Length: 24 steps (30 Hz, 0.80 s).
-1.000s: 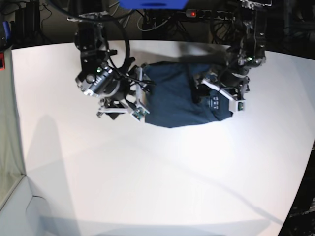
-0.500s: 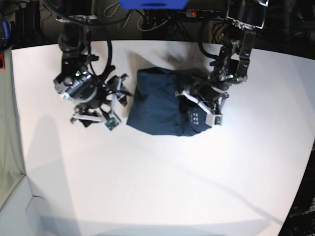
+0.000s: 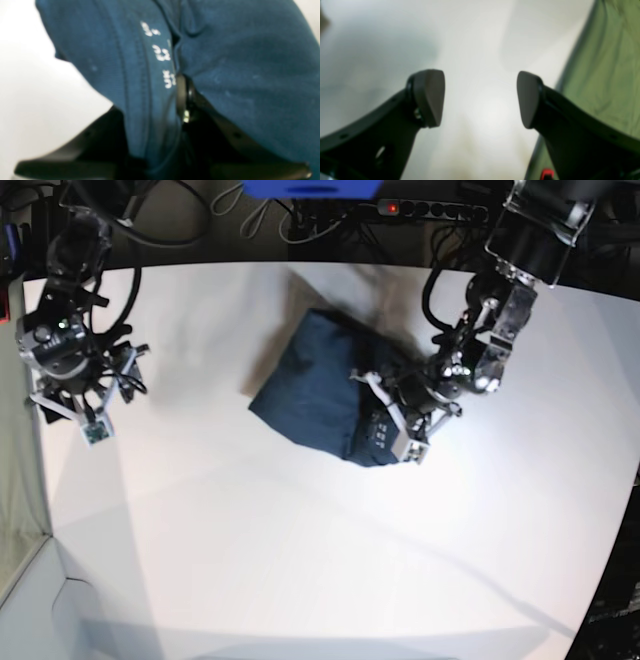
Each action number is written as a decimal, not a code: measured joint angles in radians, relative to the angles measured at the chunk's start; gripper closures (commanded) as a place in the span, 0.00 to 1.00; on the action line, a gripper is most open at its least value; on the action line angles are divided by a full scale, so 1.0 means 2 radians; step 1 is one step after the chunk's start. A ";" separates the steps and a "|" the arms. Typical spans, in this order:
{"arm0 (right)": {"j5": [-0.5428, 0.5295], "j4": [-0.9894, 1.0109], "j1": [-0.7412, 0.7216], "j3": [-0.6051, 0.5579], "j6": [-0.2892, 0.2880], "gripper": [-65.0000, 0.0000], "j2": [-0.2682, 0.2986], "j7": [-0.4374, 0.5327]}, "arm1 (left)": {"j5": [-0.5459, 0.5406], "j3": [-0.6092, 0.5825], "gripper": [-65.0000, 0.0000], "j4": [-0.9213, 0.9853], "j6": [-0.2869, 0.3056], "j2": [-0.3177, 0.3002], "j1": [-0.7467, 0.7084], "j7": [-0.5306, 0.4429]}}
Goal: Layout the t-shirt on the table in an organized manner, then fold the t-shirt properly
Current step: 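Lift the bundle edge with the left gripper and fold it over the bundle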
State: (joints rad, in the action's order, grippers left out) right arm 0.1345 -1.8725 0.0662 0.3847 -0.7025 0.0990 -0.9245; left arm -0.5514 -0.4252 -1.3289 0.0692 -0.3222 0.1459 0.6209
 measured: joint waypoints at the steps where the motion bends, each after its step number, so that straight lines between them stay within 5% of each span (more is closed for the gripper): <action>1: 0.000 0.000 0.001 0.009 0.000 0.30 -0.001 0.000 | 0.004 -0.022 1.00 0.001 -0.003 -0.006 0.014 0.000; 7: 0.000 0.000 0.002 0.034 0.000 0.30 -0.002 0.001 | 0.062 -0.138 1.00 0.006 -0.012 -0.005 0.091 0.024; 15: 0.000 0.000 0.006 0.034 0.000 0.30 -0.003 0.001 | 0.237 -0.267 1.00 -0.013 -0.008 0.046 0.121 0.033; 23: 0.000 0.001 0.007 0.035 0.000 0.30 -0.004 0.002 | 0.366 -0.299 1.00 -0.005 -0.005 0.065 0.119 -0.017; 24: 0.000 0.001 0.007 0.035 0.000 0.30 -0.004 0.002 | 0.377 -0.298 1.00 -0.002 0.014 0.066 0.121 -0.017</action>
State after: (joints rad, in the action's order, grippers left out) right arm 0.1349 -1.8706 0.0811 0.4553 -0.7025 0.0910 -0.9211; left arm 0.2035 -1.0218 -1.3319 0.0978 -0.1905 0.3870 0.5877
